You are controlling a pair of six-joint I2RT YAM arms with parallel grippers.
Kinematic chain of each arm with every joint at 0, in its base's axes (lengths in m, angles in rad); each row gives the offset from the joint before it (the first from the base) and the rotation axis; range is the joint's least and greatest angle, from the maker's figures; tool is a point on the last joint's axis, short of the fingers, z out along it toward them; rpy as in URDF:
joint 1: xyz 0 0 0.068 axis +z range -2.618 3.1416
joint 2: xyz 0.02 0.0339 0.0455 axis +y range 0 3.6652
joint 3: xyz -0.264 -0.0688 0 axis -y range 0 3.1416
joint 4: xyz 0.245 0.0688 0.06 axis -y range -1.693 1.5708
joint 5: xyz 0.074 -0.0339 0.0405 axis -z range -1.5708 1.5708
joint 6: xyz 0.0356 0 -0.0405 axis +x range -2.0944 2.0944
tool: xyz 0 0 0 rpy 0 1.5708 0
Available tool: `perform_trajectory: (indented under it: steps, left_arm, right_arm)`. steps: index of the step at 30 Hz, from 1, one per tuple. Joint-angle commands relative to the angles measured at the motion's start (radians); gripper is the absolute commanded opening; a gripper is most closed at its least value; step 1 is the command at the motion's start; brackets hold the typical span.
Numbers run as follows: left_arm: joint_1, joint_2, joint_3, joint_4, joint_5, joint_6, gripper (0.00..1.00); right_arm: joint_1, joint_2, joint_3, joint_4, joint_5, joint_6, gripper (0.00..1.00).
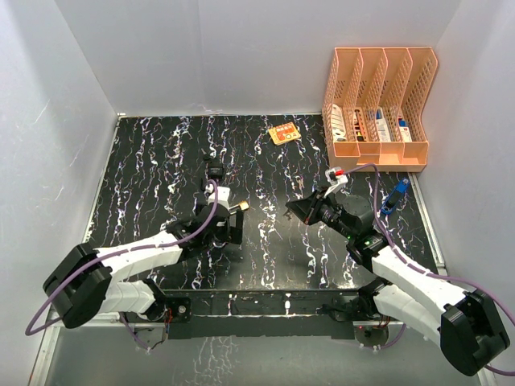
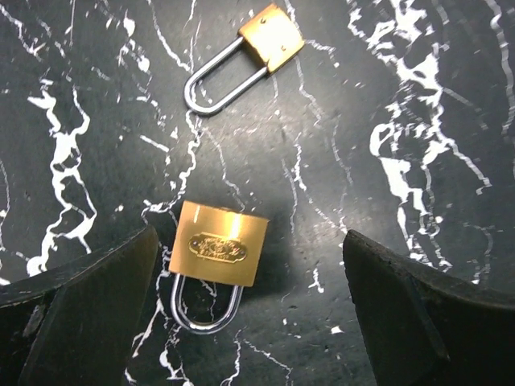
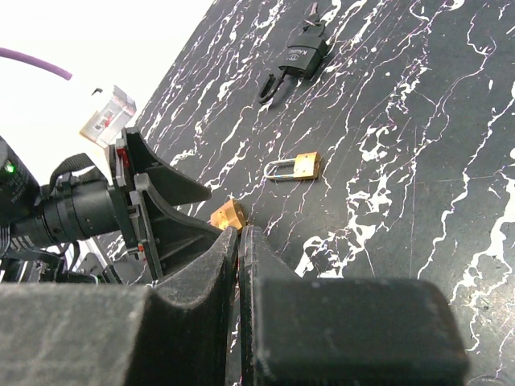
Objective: Unlock with the key
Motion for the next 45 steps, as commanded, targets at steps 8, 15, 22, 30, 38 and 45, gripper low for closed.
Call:
perform_trajectory:
  steps: [8, 15, 22, 30, 38, 45]
  left_arm:
    - [-0.040, 0.030, -0.001, -0.065, -0.129, -0.004, 0.98]
    - [-0.041, 0.081, -0.001, -0.043, -0.112, 0.003, 0.98]
    - [-0.040, 0.099, -0.003, -0.038, -0.102, 0.003, 0.95]
    - [-0.040, 0.120, -0.005, -0.040, -0.098, 0.003, 0.90]
    - [-0.041, 0.136, -0.003, -0.038, -0.096, 0.004, 0.83]
    - [-0.041, 0.138, -0.002, -0.046, -0.079, 0.007, 0.67]
  right_arm:
    - [-0.005, -0.013, 0.032, 0.027, 0.006, 0.004, 0.00]
    - [-0.005, -0.022, 0.034, 0.018, 0.008, 0.001, 0.00]
    - [-0.006, -0.025, 0.034, 0.011, 0.013, -0.001, 0.00]
    - [-0.005, -0.027, 0.035, 0.010, 0.012, -0.001, 0.00]
    - [-0.005, -0.030, 0.037, 0.009, 0.011, -0.001, 0.00]
    - [-0.005, -0.031, 0.039, 0.007, 0.013, -0.002, 0.00]
